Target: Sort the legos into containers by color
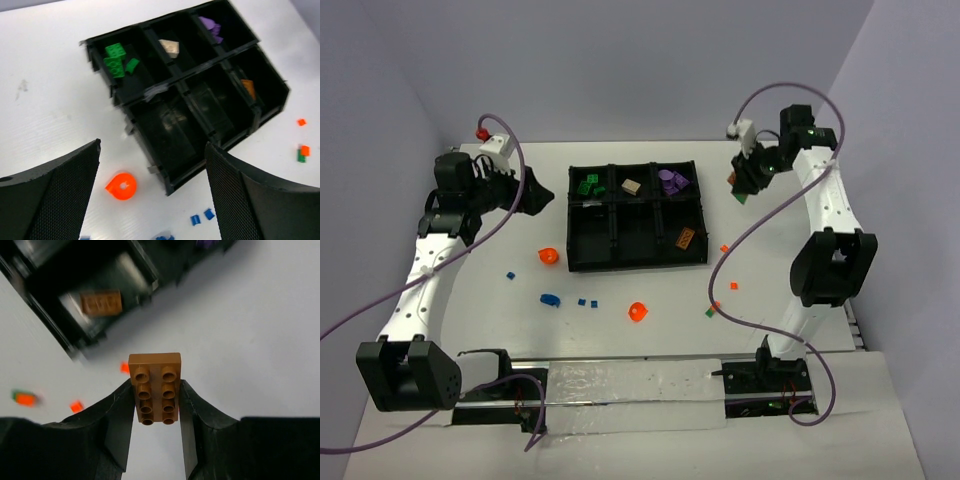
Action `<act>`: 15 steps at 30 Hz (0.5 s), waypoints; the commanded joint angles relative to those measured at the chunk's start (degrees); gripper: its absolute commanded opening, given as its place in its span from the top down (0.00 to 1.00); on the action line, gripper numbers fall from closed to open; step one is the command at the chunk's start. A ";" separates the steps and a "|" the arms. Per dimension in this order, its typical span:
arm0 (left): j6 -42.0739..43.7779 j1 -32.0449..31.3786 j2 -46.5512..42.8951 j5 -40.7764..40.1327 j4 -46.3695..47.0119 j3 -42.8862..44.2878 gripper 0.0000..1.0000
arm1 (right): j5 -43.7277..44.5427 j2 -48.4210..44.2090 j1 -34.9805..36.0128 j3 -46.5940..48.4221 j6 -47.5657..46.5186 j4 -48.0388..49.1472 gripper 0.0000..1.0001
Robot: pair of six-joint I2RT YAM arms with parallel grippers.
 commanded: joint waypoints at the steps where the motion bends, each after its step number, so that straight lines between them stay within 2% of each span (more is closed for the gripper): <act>1: -5.46 -3.79 -1.99 9.32 7.79 1.48 0.11 | -24.35 -5.92 0.23 6.46 32.89 5.09 1.00; 2: -6.31 -4.64 -1.98 10.07 8.69 1.27 0.11 | -26.04 -6.83 0.71 5.06 37.92 12.50 1.00; 3: -7.55 -5.87 -1.82 10.64 9.66 1.18 0.10 | -27.04 -8.10 0.75 3.30 44.69 13.09 1.00; 4: -9.92 -7.91 -1.72 10.65 11.34 0.93 0.09 | -27.29 -11.15 1.77 -1.65 57.93 25.43 1.00; 5: -11.08 -8.89 -1.45 10.73 11.37 1.10 0.09 | -26.94 -12.78 2.31 -1.82 64.86 32.20 1.00; 6: -12.21 -10.12 -0.76 10.45 12.14 1.28 0.09 | -26.21 -15.81 3.54 -7.24 75.75 44.38 1.00; 7: -12.58 -11.65 -0.21 9.23 12.14 1.89 0.09 | -23.95 -17.23 4.89 -9.89 80.46 49.21 1.00; 9: -13.03 -15.02 0.98 7.03 11.78 3.33 0.10 | -18.74 -18.71 7.22 -12.92 86.19 54.04 1.00; 15: -13.49 -22.22 3.51 -0.41 11.88 6.10 0.11 | -8.61 -20.39 14.17 -15.87 97.79 59.78 1.00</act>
